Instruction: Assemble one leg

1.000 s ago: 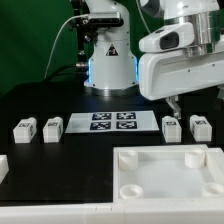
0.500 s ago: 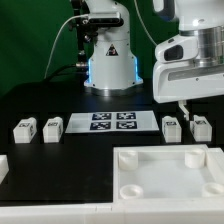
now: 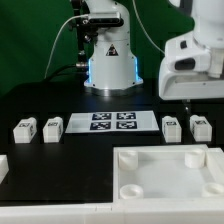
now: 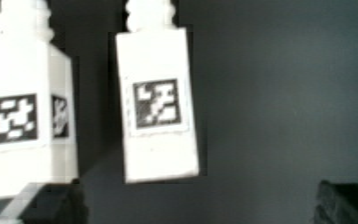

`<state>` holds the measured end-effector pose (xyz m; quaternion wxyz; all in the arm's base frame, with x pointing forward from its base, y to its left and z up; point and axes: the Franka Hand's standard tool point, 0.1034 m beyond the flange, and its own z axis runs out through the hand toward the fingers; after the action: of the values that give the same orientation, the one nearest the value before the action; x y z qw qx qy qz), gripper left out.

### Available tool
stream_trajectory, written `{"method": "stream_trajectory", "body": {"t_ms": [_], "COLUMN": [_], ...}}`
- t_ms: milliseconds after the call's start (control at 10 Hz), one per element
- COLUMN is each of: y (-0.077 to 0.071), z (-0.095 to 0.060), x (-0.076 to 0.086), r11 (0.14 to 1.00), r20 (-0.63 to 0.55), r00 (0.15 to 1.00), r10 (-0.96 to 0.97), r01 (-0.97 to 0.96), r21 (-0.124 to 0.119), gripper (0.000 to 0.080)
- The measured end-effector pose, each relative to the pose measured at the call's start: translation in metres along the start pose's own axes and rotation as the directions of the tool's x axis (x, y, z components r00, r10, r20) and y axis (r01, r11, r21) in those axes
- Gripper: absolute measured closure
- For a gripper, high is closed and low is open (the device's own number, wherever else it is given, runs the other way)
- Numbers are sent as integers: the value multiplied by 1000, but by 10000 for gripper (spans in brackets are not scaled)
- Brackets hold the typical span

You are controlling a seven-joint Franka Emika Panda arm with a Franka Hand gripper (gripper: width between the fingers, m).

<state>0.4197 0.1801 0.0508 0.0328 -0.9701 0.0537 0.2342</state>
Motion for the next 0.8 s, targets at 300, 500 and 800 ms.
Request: {"method": "stream_trajectory", "body": {"t_ms": [300, 500, 800], "y": [18, 17, 8], "z": [12, 15, 29], "x": [-1, 4, -4], "r11": [999, 999, 999], "r20": [227, 320, 343], "r00": [973, 947, 939], "r10": [-31, -28, -3], "r01": [34, 34, 17], "r21": [-10, -13, -37], "gripper": [151, 151, 151]}}
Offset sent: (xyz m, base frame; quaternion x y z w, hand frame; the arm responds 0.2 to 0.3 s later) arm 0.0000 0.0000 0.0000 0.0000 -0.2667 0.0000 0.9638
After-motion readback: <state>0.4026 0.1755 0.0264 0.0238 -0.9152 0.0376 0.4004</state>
